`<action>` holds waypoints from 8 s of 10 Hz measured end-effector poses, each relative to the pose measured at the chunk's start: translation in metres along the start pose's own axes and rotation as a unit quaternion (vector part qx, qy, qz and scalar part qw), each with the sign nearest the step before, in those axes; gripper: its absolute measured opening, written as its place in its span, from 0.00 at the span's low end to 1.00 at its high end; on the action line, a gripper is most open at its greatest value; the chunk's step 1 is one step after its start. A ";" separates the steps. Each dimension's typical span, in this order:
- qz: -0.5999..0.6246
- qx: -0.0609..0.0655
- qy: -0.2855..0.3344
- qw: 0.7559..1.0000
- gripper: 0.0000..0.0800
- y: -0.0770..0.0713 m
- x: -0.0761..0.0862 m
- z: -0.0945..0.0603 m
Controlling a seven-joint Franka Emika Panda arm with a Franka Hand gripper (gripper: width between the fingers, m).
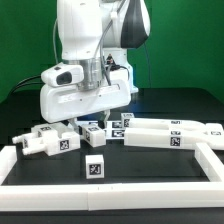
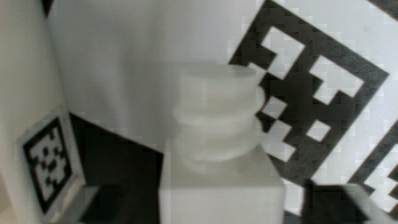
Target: Assemble chair
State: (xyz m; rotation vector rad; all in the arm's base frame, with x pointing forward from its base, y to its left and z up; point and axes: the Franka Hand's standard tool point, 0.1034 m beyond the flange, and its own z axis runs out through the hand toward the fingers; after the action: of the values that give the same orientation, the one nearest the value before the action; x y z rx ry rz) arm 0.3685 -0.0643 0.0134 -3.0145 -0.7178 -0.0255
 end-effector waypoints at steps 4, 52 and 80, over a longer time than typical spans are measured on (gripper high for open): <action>-0.008 0.014 -0.014 1.000 0.80 0.010 0.037 -0.038; 0.113 0.022 -0.002 0.993 0.35 0.128 0.010 -0.045; 0.104 0.005 -0.008 0.995 0.81 0.099 -0.011 -0.027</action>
Offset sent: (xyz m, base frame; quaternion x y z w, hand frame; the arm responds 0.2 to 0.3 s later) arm 0.0592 -0.0042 0.0287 0.0050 -0.0546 0.0034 0.9985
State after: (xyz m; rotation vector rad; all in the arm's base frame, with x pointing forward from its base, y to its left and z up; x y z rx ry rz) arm 0.4031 -0.1587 0.0359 -3.0655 -0.3992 0.0082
